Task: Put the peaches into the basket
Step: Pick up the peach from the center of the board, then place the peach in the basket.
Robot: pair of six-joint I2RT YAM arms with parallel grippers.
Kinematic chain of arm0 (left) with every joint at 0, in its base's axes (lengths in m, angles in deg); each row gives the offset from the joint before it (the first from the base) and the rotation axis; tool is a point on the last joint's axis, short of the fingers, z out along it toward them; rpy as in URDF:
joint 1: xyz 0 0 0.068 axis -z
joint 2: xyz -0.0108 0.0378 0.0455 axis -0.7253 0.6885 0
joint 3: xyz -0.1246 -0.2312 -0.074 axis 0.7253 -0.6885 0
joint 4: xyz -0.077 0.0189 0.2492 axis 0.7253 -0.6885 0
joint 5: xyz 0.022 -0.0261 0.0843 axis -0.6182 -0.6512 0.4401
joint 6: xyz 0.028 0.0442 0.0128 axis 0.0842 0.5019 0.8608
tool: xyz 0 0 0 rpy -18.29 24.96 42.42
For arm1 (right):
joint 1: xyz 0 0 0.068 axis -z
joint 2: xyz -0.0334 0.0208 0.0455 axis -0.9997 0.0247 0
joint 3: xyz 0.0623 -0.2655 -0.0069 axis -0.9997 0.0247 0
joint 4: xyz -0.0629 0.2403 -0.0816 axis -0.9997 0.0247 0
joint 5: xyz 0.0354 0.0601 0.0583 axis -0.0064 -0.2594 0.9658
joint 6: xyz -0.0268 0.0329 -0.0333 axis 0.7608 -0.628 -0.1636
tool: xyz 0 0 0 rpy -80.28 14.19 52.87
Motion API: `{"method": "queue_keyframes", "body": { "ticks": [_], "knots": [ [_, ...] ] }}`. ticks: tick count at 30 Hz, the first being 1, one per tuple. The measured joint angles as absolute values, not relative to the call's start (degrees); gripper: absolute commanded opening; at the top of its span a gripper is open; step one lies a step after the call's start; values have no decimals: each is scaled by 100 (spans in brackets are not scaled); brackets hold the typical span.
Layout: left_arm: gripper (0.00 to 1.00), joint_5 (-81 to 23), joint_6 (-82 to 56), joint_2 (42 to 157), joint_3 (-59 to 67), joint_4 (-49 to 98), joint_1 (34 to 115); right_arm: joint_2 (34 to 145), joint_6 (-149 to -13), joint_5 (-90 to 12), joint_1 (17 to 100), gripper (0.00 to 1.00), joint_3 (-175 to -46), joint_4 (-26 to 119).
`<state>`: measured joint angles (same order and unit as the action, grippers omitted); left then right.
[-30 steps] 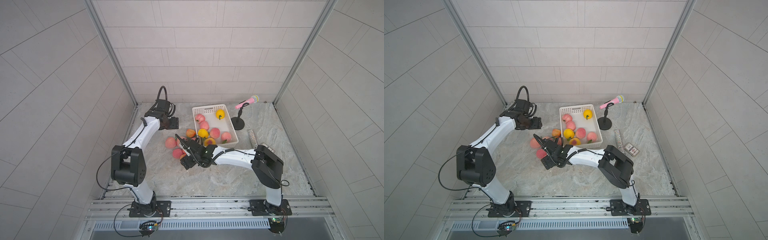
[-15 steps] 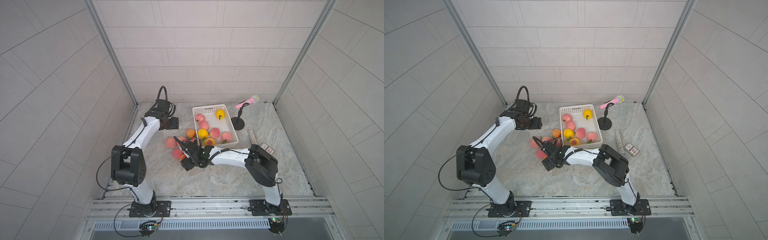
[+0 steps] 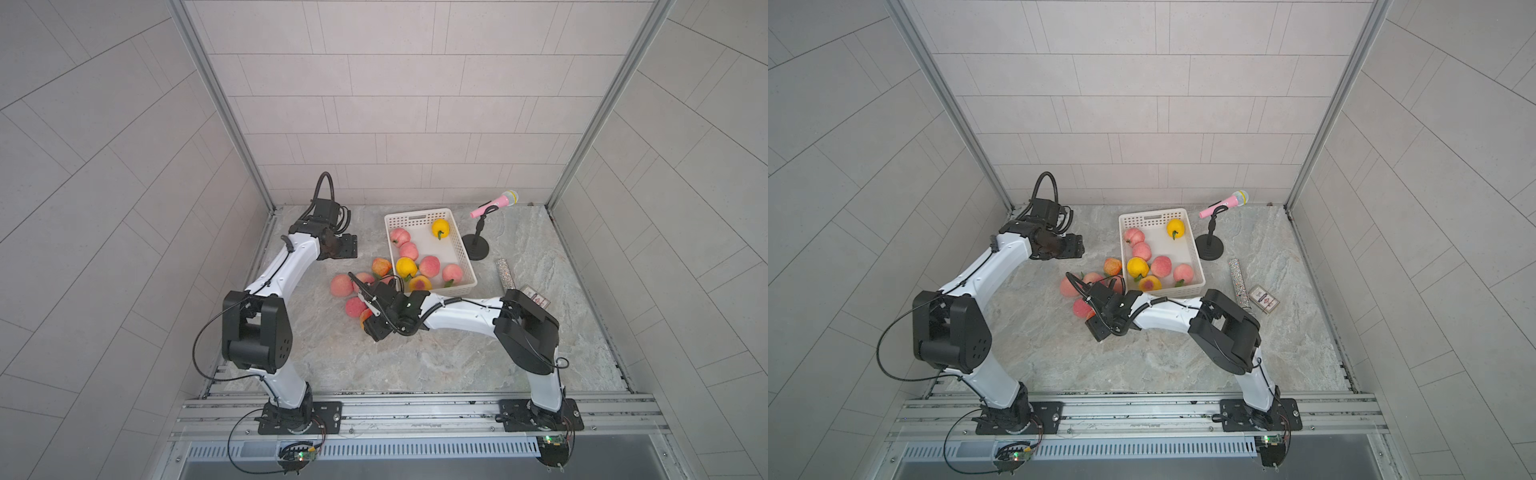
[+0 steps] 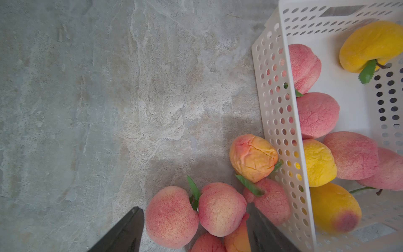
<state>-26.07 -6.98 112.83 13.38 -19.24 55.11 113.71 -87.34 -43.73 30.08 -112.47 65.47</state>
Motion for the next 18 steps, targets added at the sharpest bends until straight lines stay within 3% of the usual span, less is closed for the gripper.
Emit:
{"method": "queue_keyframes", "body": {
  "ticks": [12, 18],
  "knots": [
    [80, -2659, -674, 11283, 1338, -1924, 5507, 9549, -8509, -4672, 3133, 58, -10810, 6912],
    [80, -2675, -669, 11283, 1338, -1924, 5507, 9319, -8350, -4954, 4023, 57, -10757, 7068]
  ]
}}
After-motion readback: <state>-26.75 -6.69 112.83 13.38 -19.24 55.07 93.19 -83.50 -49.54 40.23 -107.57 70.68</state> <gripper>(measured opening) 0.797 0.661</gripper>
